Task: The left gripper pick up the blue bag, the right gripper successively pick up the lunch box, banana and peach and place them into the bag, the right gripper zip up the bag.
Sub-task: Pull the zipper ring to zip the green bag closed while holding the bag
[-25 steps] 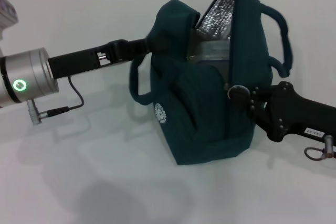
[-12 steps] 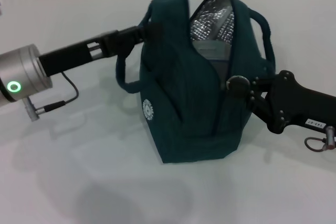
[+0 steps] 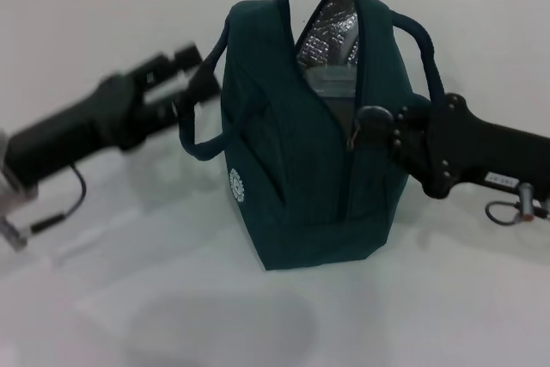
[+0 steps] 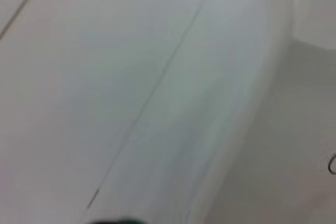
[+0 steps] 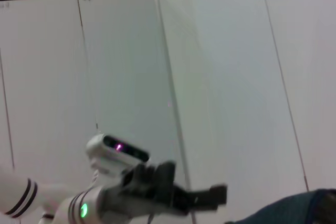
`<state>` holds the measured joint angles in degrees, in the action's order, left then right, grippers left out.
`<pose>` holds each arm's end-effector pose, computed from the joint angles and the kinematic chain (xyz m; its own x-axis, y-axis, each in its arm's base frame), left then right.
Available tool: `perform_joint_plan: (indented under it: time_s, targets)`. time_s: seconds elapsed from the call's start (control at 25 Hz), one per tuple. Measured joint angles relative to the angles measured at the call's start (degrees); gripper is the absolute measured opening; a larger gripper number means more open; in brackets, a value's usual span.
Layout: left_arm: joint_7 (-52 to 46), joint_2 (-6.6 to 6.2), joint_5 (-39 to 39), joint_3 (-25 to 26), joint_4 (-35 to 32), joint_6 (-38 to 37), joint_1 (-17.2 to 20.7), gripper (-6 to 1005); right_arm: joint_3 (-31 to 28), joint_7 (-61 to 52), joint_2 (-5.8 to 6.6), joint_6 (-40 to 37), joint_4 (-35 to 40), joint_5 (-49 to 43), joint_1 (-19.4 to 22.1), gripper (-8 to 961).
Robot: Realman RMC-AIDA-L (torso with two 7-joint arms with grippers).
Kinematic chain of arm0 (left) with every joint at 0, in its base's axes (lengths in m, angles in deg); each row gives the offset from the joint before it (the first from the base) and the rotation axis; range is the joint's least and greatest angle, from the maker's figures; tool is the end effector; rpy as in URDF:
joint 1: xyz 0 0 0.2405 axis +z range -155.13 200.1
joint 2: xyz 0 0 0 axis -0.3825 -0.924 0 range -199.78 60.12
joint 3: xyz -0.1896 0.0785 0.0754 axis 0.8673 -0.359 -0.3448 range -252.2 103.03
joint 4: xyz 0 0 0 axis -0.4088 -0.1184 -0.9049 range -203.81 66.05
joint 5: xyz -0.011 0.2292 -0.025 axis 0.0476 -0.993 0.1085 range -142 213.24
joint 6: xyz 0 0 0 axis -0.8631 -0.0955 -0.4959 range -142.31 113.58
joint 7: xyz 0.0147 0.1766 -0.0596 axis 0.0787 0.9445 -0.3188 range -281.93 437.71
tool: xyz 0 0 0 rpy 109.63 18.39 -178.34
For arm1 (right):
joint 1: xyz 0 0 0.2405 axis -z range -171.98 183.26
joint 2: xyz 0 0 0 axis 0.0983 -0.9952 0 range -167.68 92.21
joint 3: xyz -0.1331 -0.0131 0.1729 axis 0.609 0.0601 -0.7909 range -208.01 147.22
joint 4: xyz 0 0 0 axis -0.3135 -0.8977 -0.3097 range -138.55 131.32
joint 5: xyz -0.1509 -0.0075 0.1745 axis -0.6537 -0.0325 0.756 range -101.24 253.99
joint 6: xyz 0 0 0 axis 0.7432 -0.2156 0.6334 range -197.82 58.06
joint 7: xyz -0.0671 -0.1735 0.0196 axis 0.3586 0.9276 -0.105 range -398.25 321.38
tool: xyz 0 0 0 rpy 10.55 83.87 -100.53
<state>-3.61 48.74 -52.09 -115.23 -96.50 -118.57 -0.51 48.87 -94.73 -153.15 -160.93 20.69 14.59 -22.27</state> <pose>-0.2082 0.3029 0.0170 0.3639 0.3548 0.8612 0.5363 -0.8358 0.1177 0.1672 0.3171 -0.0436 0.6274 -0.0669 -0.7759 -0.2472 -0.9619 -0.1169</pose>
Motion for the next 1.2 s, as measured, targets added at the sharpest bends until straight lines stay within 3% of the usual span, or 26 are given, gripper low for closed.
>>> perform_joint_plan:
  time_s: [0.16, 0.4, 0.72, 1.2]
  targets:
    - [8.1, 0.75, -1.6, -1.7, 3.8, -1.1, 2.5, 856, -0.2, 0.0, 0.02, 1.0, 0.1, 0.1, -1.9, 7]
    - [21.2, 1.14, -1.6, -4.4, 13.6, 0.4, 3.8, 849, -1.0, 0.2, -0.25, 2.2, 0.5, 0.4, -4.4, 8]
    - [29.9, 1.85, 0.4, -4.2, 22.9, 7.7, 1.9, 848, -0.6, 0.3, -0.54, 3.5, 0.4, 0.5, -7.2, 8]
    - [32.2, 2.02, 5.5, -3.9, 27.1, 9.6, -1.7, 848, -0.5, 0.0, -0.69, 3.4, 0.2, 0.5, -6.8, 8]
